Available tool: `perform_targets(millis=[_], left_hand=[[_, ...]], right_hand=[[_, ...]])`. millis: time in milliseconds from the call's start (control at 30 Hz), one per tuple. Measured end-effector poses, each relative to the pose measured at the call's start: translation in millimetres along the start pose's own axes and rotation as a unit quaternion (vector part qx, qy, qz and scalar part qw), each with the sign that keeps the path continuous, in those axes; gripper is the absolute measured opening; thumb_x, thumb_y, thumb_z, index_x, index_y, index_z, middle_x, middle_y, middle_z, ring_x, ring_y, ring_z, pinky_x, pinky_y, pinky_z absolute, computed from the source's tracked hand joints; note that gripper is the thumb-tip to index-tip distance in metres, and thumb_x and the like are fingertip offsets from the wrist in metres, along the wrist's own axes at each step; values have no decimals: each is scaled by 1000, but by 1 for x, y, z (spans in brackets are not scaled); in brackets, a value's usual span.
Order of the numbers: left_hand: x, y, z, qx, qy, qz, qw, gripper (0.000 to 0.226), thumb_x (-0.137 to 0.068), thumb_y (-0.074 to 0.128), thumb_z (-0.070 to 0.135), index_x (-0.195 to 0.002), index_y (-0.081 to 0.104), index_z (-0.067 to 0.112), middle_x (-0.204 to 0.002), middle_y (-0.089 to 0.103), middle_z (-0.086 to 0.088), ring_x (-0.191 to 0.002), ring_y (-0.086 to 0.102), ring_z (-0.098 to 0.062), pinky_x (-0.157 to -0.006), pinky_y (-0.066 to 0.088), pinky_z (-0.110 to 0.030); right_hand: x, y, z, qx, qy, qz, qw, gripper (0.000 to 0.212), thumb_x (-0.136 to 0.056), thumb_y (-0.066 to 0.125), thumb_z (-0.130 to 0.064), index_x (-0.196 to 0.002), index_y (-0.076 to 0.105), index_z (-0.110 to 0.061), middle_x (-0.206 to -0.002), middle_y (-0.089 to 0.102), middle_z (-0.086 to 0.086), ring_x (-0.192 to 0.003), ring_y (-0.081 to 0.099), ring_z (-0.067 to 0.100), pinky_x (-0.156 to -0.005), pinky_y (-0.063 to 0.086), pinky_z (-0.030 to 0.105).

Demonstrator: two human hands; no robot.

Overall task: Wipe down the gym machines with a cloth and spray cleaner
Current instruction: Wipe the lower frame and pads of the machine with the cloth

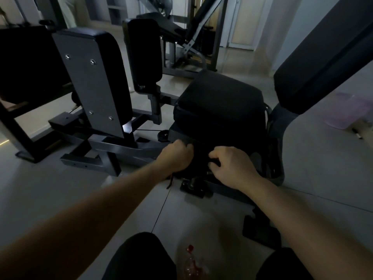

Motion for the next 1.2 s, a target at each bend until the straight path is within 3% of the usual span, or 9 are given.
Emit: perform_targets(millis=[133,333,433,533,700,767,900,1067,1200], left_hand=[[9,0,-8,150,-136,-154,967,28,-106,41,26,-93,59,9,-79,59,-10,-59,53,-21,-59,47,-34],[40,5,-15,290,2,247,925,35,-107,40,42,-106,67,21,-95,71,1,-87,68,-14,-81,58,-42],[57,32,-7,373,54,321,869,28,-110,38,39,-126,57,26,-117,58,5,-102,60,0,-89,56,-27],[58,28,-5,336,51,323,883,23,-108,44,33,-125,57,24,-116,54,5,-99,57,4,-83,51,-17],[17,-6,2,77,-10,97,992,31,-107,43,33,-108,65,12,-91,67,-5,-79,66,-20,-72,57,-34],[1,-6,9,-15,-57,-51,997,29,-107,41,27,-110,63,8,-100,66,-11,-83,63,-23,-79,55,-35],[-3,-1,0,67,-170,-205,962,28,-105,48,28,-90,61,7,-61,61,-4,-42,54,-13,-44,47,-22],[8,7,-18,298,-129,27,945,28,-100,55,36,-102,70,13,-88,73,-9,-75,72,-24,-72,62,-40],[39,21,-25,406,-65,287,865,24,-100,52,44,-101,71,29,-90,74,5,-82,72,-19,-73,61,-42]], right_hand=[[1,-5,-8,16,-25,-14,999,11,-94,59,-25,-94,70,-21,-87,59,-8,-86,62,18,-68,41,28],[6,-8,-17,76,-35,29,996,11,-94,56,-27,-85,56,-21,-84,57,-6,-74,54,15,-63,34,28],[7,-6,-15,70,-38,30,996,9,-94,55,-27,-90,61,-20,-88,60,-5,-78,60,15,-65,36,26],[6,-5,-12,60,-50,33,996,9,-94,56,-26,-91,63,-20,-88,59,-6,-78,59,13,-65,35,24],[10,-3,-8,34,-47,62,996,13,-94,60,-26,-98,67,-16,-94,64,-2,-83,64,20,-66,44,30],[11,-2,-7,28,-32,77,996,13,-94,61,-24,-101,68,-14,-94,64,-2,-83,64,21,-65,39,29],[10,0,-1,15,-10,65,998,16,-97,60,-32,-104,68,-20,-99,63,-8,-87,63,14,-66,35,25],[12,-2,-1,2,-2,68,998,27,-100,56,-29,-123,65,-19,-115,65,-5,-103,65,16,-75,41,23],[18,-1,-7,23,-10,94,995,17,-96,58,-25,-106,69,-16,-100,65,-2,-84,64,19,-61,28,23]])
Point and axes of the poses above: each hand's wrist, its own x-axis away from the middle knuckle, its own y-axis out of the palm, z = x × y, the point moved 9 cm from there along -x, towards the middle knuckle
